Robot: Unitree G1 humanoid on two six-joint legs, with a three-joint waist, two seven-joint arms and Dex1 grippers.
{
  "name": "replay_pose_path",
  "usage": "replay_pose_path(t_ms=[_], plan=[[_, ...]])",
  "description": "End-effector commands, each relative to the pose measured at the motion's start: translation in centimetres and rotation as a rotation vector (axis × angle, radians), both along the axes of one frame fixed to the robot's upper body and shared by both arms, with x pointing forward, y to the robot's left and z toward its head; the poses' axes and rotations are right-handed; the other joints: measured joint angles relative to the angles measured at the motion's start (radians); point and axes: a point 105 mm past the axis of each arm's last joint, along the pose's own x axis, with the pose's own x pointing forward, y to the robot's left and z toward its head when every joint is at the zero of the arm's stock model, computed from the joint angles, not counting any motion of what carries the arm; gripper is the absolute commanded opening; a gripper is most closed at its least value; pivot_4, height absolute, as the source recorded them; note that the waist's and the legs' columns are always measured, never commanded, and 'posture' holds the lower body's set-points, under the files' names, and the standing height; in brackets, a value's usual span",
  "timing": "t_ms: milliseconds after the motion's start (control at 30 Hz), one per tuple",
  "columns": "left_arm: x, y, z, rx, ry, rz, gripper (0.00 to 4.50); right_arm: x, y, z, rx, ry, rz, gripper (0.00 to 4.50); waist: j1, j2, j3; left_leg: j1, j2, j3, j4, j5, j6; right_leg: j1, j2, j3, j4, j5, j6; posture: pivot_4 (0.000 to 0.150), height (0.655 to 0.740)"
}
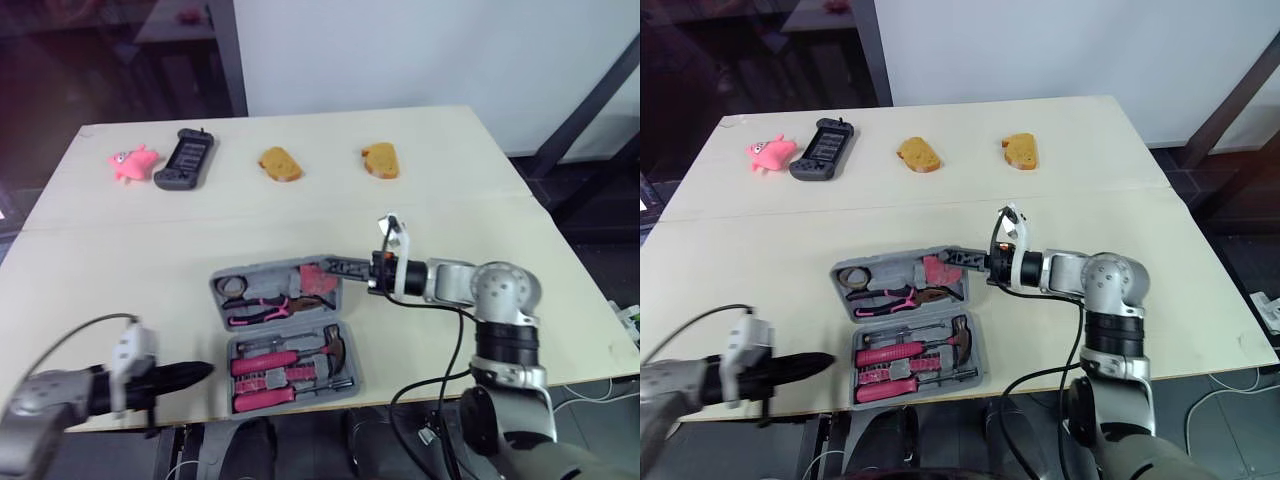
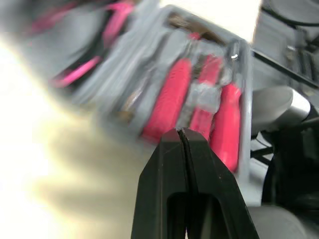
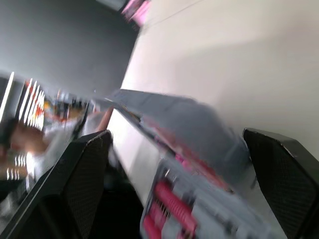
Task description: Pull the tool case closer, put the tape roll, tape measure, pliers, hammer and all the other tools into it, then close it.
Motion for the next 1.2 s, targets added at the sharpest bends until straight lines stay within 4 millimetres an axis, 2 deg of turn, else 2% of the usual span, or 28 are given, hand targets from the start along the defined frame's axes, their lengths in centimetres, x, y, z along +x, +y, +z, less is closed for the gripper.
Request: replay_pose_path(t_ms=[33, 167, 267, 367, 567, 700, 767, 967, 1200], plan=[[0.0, 1.9, 1.9, 0.029, -0.051, 0.038, 0.0, -4.8, 1.2, 2.3, 0.014, -0.131, 0.227, 4.47, 0.003, 0.001, 0.001, 0.0, 0.0, 0.0, 0.0, 0.0, 0.0, 0.0, 0.0, 0.0, 0.0, 0.0, 0.0, 0.15, 0.74], [1.0, 1.6, 3.1, 0.034, -0.104, 0.039, 0.0, -8.7, 0.4, 2.0, -0.068, -0.187, 0.342, 4.47, 0.011, -0.001, 0.001, 0.0, 0.0, -0.001, -0.001, 0.0, 0.0, 0.001, 0.0, -0.002, 0.0, 0.0, -0.001, 0.15, 0.74], [1.4, 0.4, 4.0, -0.002, -0.137, 0.011, 0.0, -9.8, -0.8, 2.2, -0.127, -0.247, 0.349, 4.47, 0.022, -0.002, 0.002, 0.0, 0.0, 0.001, 0.002, 0.0, 0.0, 0.002, -0.001, -0.001, -0.001, -0.001, -0.001, 0.15, 0.74], [1.1, -0.4, 4.5, -0.022, -0.151, -0.019, 0.0, -9.3, -2.1, 2.6, -0.223, -0.384, 0.269, 4.47, 0.025, -0.003, 0.002, 0.001, 0.0, 0.001, 0.003, 0.0, 0.0, 0.002, -0.001, 0.0, -0.001, -0.002, -0.004, 0.15, 0.74], [0.3, 0.0, 4.4, 0.01, -0.136, -0.032, 0.0, -8.1, -5.8, 3.9, -0.314, -0.695, 0.093, 4.47, 0.032, -0.007, 0.004, 0.001, 0.0, 0.001, 0.003, 0.0, 0.0, 0.002, -0.001, 0.0, -0.001, -0.002, -0.002, 0.15, 0.74], [0.5, 0.8, 5.3, 0.065, -0.174, -0.007, 0.0, -7.7, -9.8, 2.6, -0.479, -0.744, 0.046, 4.47, 0.034, -0.012, 0.007, 0.002, 0.0, 0.002, 0.004, 0.0, 0.0, 0.004, -0.001, 0.0, -0.002, -0.002, -0.002, 0.15, 0.74], [0.8, 1.2, 5.8, 0.085, -0.188, 0.024, 0.0, -7.7, -11.2, 2.4, -0.514, -0.759, 0.037, 4.47, 0.035, -0.013, 0.008, 0.002, 0.0, 0.002, 0.006, 0.0, 0.0, 0.005, -0.001, 0.0, -0.002, -0.003, -0.003, 0.15, 0.74], [1.4, 1.9, 6.6, 0.11, -0.218, 0.057, 0.0, -7.8, -13.0, 1.6, -0.547, -0.773, 0.035, 4.47, 0.031, -0.014, 0.008, 0.005, 0.0, 0.002, 0.01, 0.0, 0.0, 0.01, -0.001, 0.0, -0.002, -0.002, -0.005, 0.15, 0.74], [1.7, 2.0, 6.9, 0.121, -0.225, 0.055, 0.0, -7.7, -13.1, 0.5, -0.547, -0.769, 0.055, 4.47, 0.034, -0.014, 0.008, 0.005, 0.0, 0.002, 0.01, 0.0, 0.0, 0.01, -0.001, 0.0, -0.002, -0.002, -0.004, 0.15, 0.74]])
